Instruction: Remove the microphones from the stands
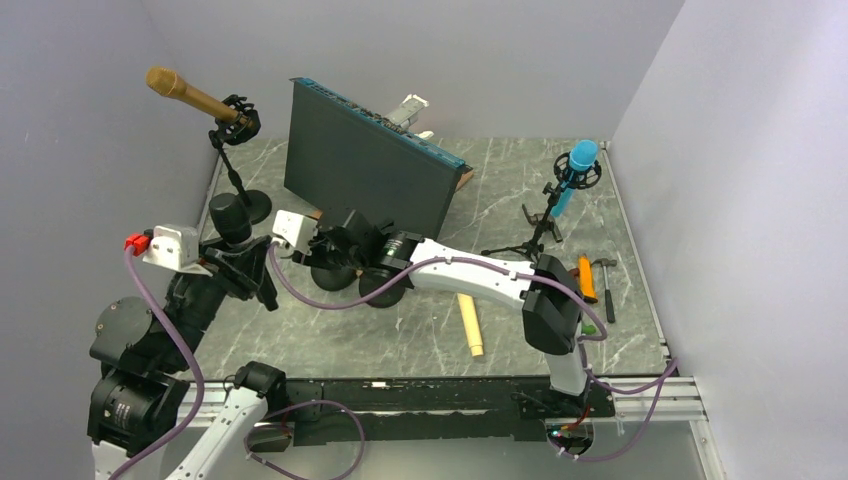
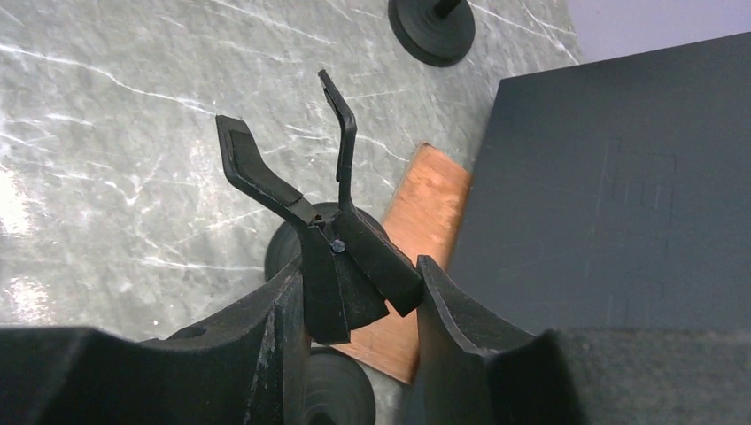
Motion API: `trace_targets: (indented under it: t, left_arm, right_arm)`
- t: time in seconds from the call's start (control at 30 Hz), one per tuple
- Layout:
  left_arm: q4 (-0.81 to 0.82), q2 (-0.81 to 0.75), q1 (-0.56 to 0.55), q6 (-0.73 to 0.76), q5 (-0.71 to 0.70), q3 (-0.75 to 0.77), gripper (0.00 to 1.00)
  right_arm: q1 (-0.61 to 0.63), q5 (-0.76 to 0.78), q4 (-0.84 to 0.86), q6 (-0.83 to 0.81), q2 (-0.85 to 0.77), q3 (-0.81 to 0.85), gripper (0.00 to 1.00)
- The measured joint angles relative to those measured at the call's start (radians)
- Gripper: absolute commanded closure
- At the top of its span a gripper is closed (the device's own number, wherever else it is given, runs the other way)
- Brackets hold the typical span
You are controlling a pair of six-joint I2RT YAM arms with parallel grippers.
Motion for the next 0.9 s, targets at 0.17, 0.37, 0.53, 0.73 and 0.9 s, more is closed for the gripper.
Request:
trace_targets:
  t: [0.17,0.37,0.53,0.73,0.9]
  left_arm:
    - [0.002,0.000,0.000,-0.001,-0.005,-0.001,1.00]
    - [0.002,0.002,0.000,-0.002,0.006,-0.001,1.00]
    - [0.000,0.008,0.000,-0.002,0.012,-0.001,1.00]
    - [0.000,0.010,0.000,-0.006,0.022,-0.001,1.00]
    - [0.001,0.021,0.000,-0.009,0.031,-0.001,1.00]
  right_arm:
    - [-0.006,-0.002,-0.011,-0.011,-0.002,0.005,0.46]
    - [-0.036,-0.086,-0.058,0.021,-0.030,-0.027,0.22]
    - [-0.086,-0.151,-0.123,0.113,-0.024,-0.034,0.16]
    - [-0.108,-0.181,-0.140,0.214,-0.026,0.007,0.09]
    - [-0.099,-0.219,-0.137,0.273,-0.057,0.008,0.09]
